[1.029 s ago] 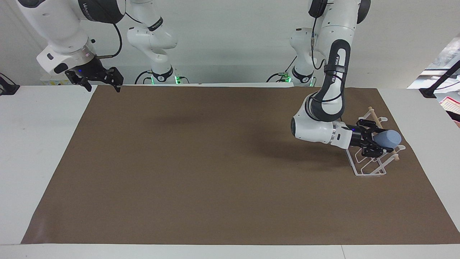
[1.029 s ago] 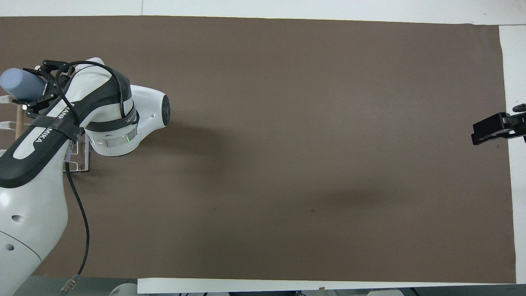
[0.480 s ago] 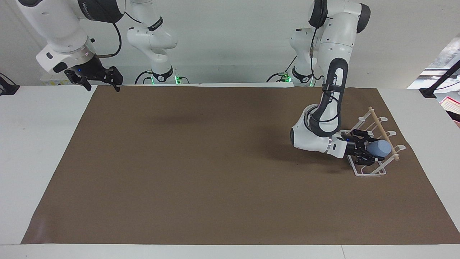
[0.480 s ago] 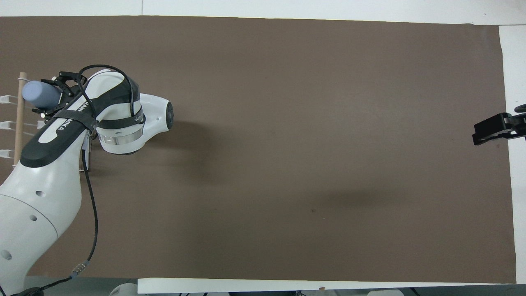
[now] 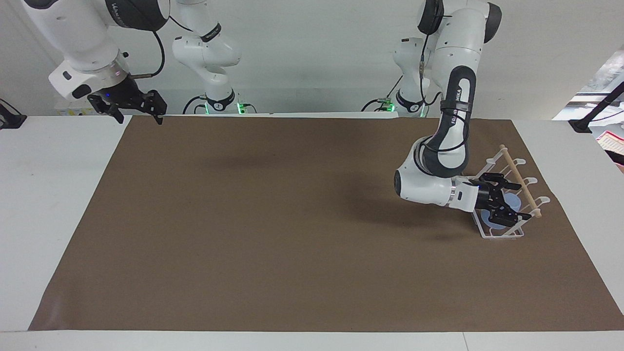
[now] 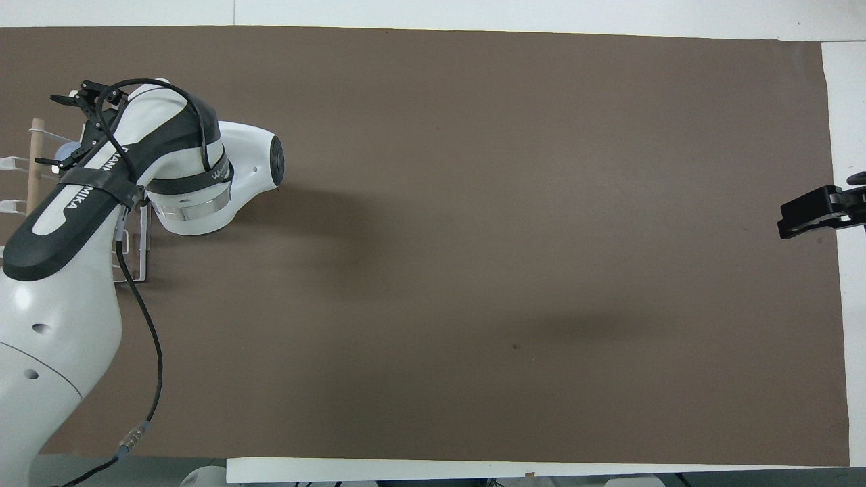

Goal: Hang cup on cup holder

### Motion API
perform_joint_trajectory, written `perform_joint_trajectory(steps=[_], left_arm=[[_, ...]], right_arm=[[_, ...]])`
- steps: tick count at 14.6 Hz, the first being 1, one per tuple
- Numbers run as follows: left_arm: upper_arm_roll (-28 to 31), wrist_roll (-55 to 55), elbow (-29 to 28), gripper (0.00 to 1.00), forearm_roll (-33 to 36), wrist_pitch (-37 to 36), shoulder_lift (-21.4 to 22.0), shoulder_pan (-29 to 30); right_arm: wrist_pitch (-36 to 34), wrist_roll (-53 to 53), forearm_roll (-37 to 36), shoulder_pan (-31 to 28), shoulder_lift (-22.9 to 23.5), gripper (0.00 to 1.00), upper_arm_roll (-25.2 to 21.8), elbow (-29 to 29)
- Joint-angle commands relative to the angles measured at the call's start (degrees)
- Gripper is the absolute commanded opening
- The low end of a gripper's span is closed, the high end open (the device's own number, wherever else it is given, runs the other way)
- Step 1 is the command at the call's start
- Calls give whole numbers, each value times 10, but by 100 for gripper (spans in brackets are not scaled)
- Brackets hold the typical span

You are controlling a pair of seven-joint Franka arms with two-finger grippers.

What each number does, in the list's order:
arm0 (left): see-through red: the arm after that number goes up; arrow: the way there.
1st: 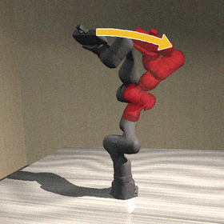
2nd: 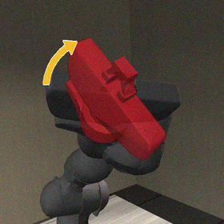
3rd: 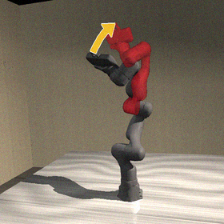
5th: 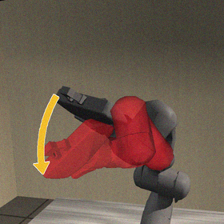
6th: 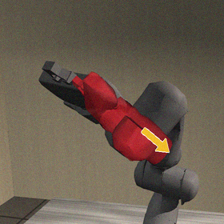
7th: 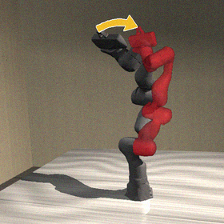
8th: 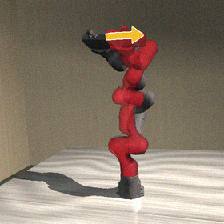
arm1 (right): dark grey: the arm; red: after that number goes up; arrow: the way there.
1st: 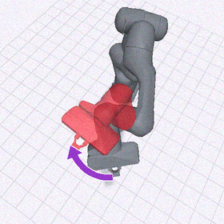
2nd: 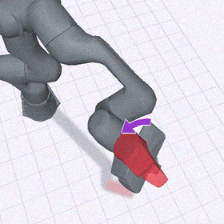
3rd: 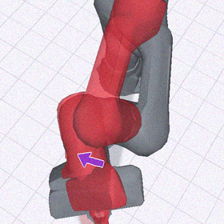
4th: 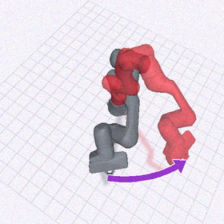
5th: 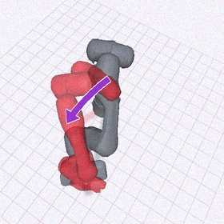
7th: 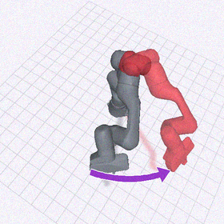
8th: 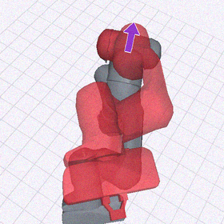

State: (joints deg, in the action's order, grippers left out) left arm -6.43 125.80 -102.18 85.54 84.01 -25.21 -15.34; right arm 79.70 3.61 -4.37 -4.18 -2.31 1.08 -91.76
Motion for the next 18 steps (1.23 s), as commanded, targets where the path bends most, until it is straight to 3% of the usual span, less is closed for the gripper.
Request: perform_joint_trajectory(steps=[1, 3, 6, 8, 11, 14, 18], left_arm=[[3, -88, 20, 100, -17, -18, 11, 7], [2, -140, 17, 100, -41, -12, 35, 15], [3, -243, 13, 100, -150, 40, 92, 20], [0, -268, -4, 100, -171, 60, 117, 41], [1, -316, -3, 100, -271, 140, 140, 65], [4, -313, 8, 100, -475, 244, 144, 84], [2, -309, 10, 100, -525, 242, 147, 78]], right_arm=[[0, 9, 8, -10, -13, 100, 4, -14], [-1, 10, 8, -9, -13, 100, 4, -15], [-2, 10, 8, -10, -13, 100, 4, -15], [-2, 10, 8, -9, -13, 100, 4, -14], [-2, 10, 8, -9, -13, 100, 4, -14], [-2, 10, 8, -9, -13, 100, 4, -15], [-2, 10, 8, -9, -13, 100, 4, -15]])
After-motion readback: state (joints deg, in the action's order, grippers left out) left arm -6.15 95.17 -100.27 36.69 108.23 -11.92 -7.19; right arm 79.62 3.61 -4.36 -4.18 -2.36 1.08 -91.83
